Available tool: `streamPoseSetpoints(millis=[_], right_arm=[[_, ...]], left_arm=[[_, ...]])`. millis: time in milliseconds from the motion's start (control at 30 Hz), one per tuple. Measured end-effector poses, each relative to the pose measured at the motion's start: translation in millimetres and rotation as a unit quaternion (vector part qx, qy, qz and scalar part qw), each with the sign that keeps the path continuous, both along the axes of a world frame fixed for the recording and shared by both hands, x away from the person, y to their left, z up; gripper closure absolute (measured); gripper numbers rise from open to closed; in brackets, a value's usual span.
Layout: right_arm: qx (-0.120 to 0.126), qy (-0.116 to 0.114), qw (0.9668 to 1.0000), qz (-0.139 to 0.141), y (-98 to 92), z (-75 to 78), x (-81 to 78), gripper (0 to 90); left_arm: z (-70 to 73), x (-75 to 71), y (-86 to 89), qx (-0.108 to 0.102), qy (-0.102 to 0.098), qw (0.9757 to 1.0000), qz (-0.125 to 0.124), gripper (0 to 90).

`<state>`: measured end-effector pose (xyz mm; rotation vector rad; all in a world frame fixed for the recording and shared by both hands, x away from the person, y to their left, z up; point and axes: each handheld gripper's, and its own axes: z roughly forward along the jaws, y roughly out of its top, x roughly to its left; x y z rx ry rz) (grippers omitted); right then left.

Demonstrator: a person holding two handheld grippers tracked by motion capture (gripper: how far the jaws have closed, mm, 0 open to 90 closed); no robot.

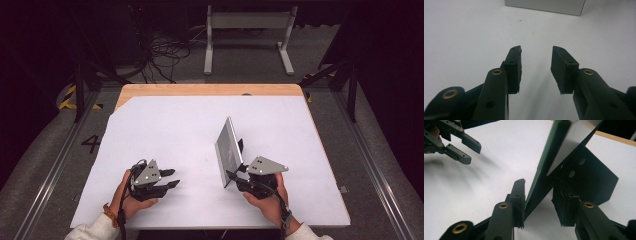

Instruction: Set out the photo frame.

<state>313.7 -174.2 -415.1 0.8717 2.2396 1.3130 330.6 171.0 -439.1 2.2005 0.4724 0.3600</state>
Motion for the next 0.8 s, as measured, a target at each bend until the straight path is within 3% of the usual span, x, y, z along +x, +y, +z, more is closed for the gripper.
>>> streamPoseSetpoints(millis=[133, 400, 633, 800], right_arm=[[-0.01, -0.009, 0.9999, 0.002, -6.6, 0.4, -0.8, 65.7], [-0.005, 0.01, 0.9997, -0.02, -3.5, -5.6, 2.5, 56.6], [0.014, 0.017, 0.9997, -0.015, -0.8, -10.3, 10.5, 62.1], [0.008, 0.016, 0.9998, -0.008, -3.0, -9.7, 11.4, 63.8]], left_arm=[[-1.3, -0.9, -1.0, 0.0, 0.002, 1.0, -0.003, 60.1], [-3.8, -2.4, -5.9, 0.002, 0.006, 0.9999, -0.01, 60.5], [-6.0, -1.6, -7.8, 0.005, 0.012, 0.9999, -0.012, 58.7], [-6.6, 0.1, -5.8, 0.009, 0.012, 0.9998, -0.008, 58.6]])
